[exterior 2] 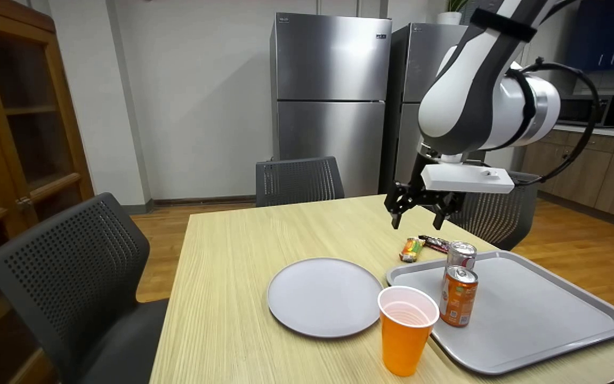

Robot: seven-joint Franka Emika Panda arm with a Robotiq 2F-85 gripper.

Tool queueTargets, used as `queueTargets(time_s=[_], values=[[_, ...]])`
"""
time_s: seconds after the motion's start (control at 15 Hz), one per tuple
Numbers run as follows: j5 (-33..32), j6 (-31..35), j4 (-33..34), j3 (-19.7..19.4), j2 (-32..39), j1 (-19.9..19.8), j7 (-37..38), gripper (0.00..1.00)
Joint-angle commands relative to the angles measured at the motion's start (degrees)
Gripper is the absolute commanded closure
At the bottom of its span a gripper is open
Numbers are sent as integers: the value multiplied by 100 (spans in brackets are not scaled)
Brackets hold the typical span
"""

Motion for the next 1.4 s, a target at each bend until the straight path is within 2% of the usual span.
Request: queueTargets(time_s=[0.0,0.13,0.2,1.33], values=[[-214,-390,130,37,-141,15,174,0],[-271,-441,151,45,-150,14,179,0],[-172,-157,105,135,-2,-113,44,0],[-202,-188,126,135,-2,-113,43,0]])
